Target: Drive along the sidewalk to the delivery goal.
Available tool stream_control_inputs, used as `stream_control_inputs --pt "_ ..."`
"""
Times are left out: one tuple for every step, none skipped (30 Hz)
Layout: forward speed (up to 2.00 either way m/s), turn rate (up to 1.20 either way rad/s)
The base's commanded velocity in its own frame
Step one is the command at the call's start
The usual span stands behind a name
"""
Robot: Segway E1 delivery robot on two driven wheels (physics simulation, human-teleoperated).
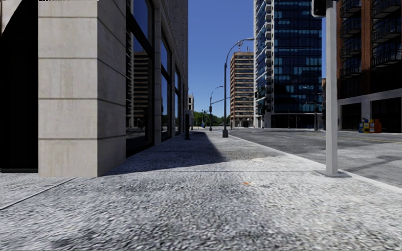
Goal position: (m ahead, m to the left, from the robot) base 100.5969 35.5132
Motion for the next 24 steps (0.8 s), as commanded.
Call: stream_control_inputs --pt "2.00 0.00" --pt "2.00 0.00" --pt "2.00 0.00" --pt "2.00 0.00" --pt "2.00 0.00" --pt "2.00 0.00" --pt "2.00 0.00" --pt "2.00 0.00" --pt "2.00 0.00" --pt "2.00 0.00" --pt "2.00 0.00" --pt "2.00 0.00" --pt "2.00 0.00" --pt "2.00 0.00" --pt "2.00 0.00" --pt "2.00 0.00" --pt "2.00 0.00" --pt "2.00 0.00" --pt "2.00 0.00" --pt "2.00 0.00" --pt "2.00 0.00" --pt "2.00 0.00" --pt "2.00 0.00" --pt "2.00 0.00"
